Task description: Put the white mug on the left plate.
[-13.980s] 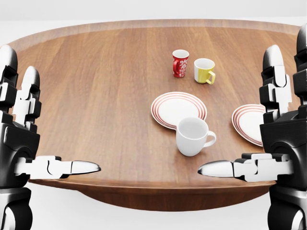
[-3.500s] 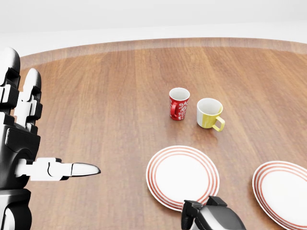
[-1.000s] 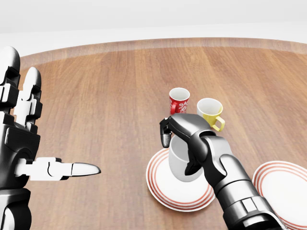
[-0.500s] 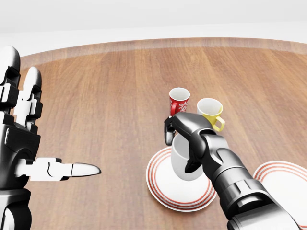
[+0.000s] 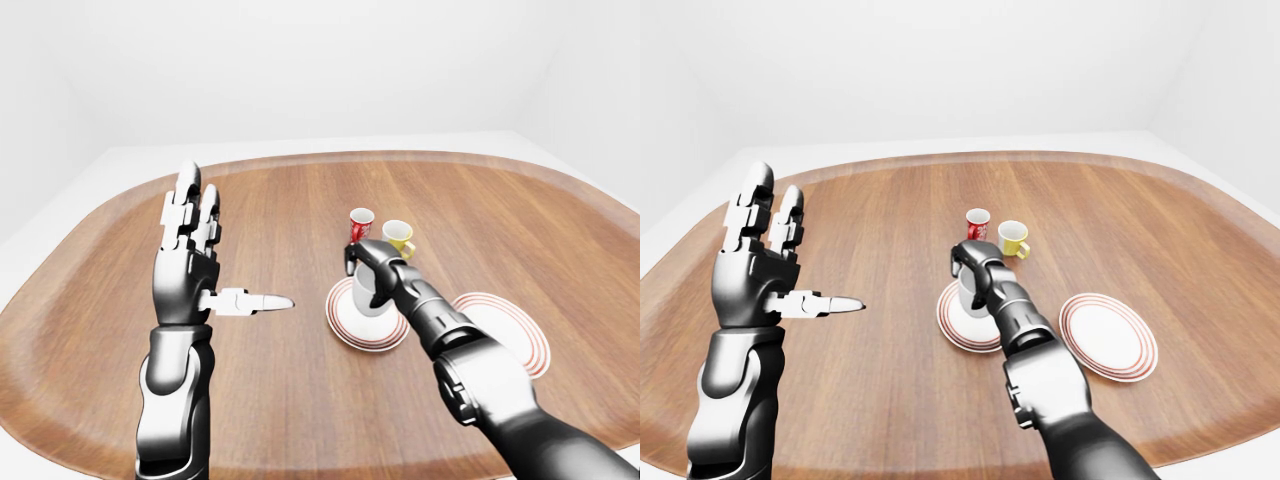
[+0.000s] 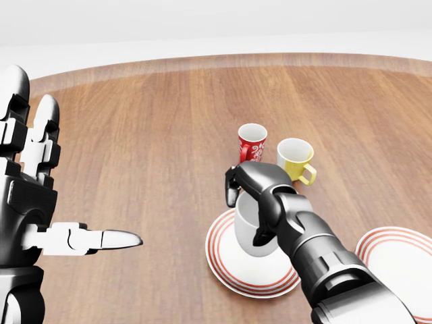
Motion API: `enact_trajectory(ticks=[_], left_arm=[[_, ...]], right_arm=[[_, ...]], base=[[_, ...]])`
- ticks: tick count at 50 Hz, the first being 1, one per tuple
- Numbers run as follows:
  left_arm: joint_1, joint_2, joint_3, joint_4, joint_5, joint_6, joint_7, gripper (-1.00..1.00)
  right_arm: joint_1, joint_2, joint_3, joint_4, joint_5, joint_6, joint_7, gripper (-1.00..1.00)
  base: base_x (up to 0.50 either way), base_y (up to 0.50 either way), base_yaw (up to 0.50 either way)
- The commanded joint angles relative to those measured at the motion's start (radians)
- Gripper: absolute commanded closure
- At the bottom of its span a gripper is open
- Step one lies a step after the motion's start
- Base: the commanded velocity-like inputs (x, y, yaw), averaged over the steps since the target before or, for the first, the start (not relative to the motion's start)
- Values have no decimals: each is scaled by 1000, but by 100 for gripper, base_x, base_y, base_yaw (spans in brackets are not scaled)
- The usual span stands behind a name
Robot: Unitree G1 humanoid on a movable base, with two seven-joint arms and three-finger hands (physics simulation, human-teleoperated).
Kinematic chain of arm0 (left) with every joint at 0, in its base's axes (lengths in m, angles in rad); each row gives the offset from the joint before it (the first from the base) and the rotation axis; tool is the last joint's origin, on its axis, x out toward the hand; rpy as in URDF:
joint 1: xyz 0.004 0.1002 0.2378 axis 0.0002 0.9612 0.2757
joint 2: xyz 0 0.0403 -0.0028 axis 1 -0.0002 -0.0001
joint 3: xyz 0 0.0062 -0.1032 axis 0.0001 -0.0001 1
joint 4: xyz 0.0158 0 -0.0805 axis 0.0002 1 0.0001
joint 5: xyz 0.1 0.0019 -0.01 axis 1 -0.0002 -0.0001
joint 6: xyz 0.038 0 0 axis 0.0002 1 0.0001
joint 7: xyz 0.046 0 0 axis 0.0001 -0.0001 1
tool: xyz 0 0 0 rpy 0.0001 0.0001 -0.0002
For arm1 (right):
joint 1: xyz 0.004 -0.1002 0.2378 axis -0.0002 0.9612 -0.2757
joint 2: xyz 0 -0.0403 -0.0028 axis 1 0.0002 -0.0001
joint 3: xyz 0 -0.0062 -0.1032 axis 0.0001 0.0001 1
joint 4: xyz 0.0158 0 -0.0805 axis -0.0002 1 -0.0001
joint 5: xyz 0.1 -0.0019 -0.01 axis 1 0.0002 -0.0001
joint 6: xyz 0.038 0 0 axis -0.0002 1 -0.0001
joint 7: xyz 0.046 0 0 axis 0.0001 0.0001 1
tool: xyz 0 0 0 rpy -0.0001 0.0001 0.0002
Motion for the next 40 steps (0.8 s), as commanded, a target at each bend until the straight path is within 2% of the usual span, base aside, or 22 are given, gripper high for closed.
enact_trajectory(ticks=[1, 40], left_arm=[[1, 0, 1, 0, -1, 0, 0, -98], [5, 1, 3, 3, -1, 0, -5, -98]], right_arm=[[-9, 15, -3, 19, -3, 0, -36, 100], [37, 35, 2, 49, -41, 0, -126, 100]], base=[[0, 0, 0], [0, 0, 0]])
